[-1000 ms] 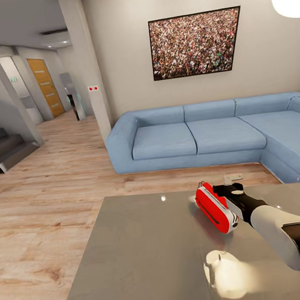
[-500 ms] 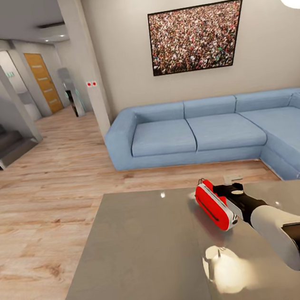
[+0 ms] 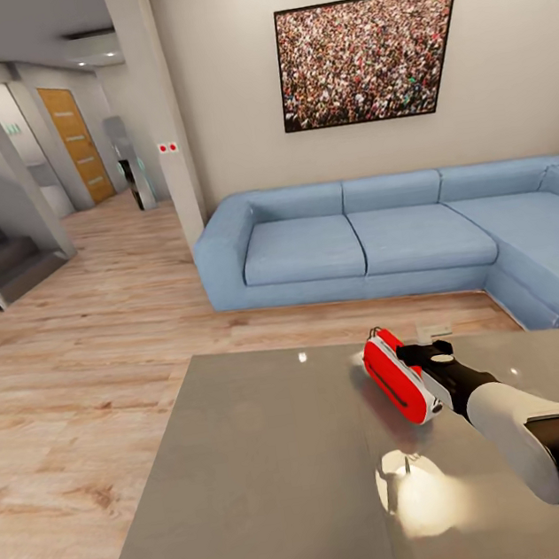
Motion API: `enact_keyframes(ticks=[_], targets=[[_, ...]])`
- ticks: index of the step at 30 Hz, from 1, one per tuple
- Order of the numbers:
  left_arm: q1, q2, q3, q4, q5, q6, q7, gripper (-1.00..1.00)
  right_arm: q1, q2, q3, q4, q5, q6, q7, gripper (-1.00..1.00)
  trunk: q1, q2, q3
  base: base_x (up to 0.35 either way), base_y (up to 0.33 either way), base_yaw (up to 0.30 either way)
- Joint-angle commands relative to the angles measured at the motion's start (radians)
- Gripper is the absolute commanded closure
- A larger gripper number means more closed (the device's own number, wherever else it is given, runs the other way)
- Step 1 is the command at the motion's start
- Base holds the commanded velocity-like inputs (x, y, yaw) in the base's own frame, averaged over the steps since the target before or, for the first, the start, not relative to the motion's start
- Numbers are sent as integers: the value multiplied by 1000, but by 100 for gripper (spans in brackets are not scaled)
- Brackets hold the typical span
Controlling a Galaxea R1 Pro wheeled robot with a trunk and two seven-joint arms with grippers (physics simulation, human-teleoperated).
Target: Turn on the radio receiver that's on the table in the living room.
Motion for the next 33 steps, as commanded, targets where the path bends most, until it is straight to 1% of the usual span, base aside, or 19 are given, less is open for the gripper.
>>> enact_keyframes(ticks=[1, 10, 16, 28, 33], targets=[[0, 0, 0, 0, 0, 0, 0, -100, 0, 0, 0, 0, 0, 0, 0, -100, 0, 0, -2, 0, 0, 0], [0, 0, 0, 0, 1, 0, 0, -100, 0, 0, -1, 0, -3, 3, -1, -100, 0, 0, -17, 0, 0, 0], [0, 0, 0, 0, 1, 0, 0, -100, 0, 3, -4, -1, -1, 22, -3, -100, 0, 0, -27, 0, 0, 0], [0, 0, 0, 0, 1, 0, 0, -100, 0, 5, 0, -2, 2, 12, -3, -100, 0, 0, -45, 0, 0, 0], [0, 0, 0, 0, 1, 0, 0, -100, 0, 5, 1, -2, 2, 9, -3, -100, 0, 0, -47, 0, 0, 0]])
